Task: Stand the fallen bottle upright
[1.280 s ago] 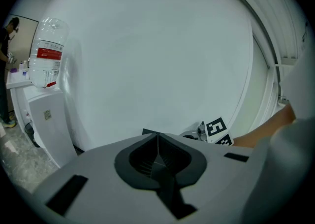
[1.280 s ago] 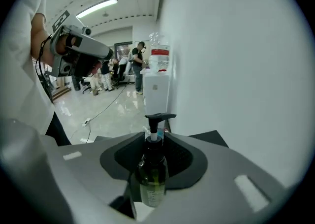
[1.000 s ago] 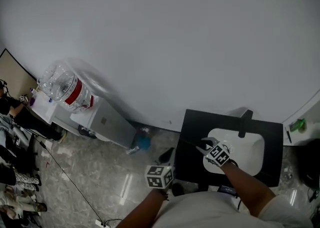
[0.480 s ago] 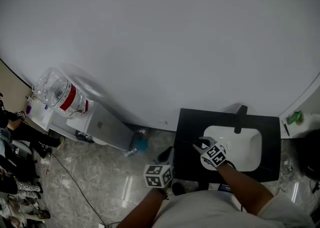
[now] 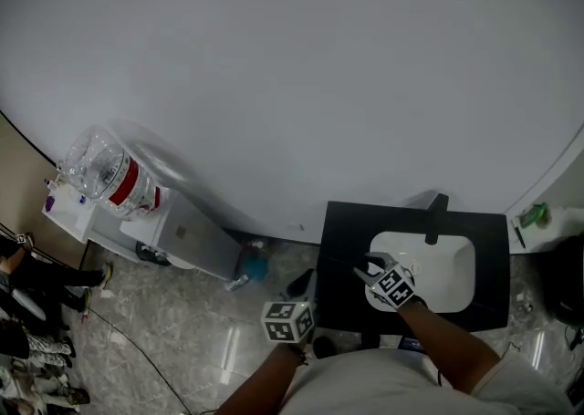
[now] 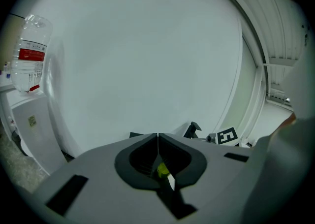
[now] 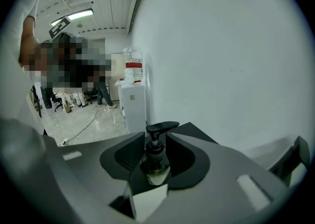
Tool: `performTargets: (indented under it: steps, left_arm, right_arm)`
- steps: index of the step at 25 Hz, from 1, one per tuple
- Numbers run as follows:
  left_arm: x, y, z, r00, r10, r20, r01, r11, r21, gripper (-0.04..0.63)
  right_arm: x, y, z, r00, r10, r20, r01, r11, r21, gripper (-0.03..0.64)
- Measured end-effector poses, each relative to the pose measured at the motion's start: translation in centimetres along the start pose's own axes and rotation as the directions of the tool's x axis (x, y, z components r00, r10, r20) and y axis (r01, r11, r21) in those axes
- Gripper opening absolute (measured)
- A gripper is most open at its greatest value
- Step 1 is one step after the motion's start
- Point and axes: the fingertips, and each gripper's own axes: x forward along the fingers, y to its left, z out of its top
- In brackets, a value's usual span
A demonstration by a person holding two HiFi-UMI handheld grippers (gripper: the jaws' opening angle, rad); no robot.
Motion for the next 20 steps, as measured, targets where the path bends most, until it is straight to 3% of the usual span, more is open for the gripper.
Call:
performTargets:
  steps: [8, 11, 15, 20]
  left_arm:
    - [0.8, -2.0, 3.1, 0.998, -0.040, 0.049, 0.038, 0.998, 0.051, 0.008]
    - [1.0, -2.5, 6.1, 0.994, -0.048, 0.097, 0.041, 0.996, 0.077, 0.008]
    - [0.6, -3.3, 11.2, 0.983, -0.044, 0.180, 0.023, 0.993, 0.115, 0.008]
    - [0.0, -3.7, 16.6, 0.966, -0.013, 0.258, -0.027, 0.988, 0.153, 0.008]
  right_arm:
    - [-5.2, -1.4, 1.4, 0.996, -0.090, -0.004, 0.090, 0.996, 0.014, 0.120]
    - [-7.7, -2.8, 6.1, 0.990, -0.132, 0.053, 0.130, 0.991, 0.029, 0.101]
    - [-9.9, -3.3, 14.6, 0.971, -0.133, 0.197, 0.128, 0.991, 0.037, 0.006]
    - [-11.6, -3.0, 23.8, 0.926, -0.118, 0.358, 0.106, 0.993, 0.053, 0.003]
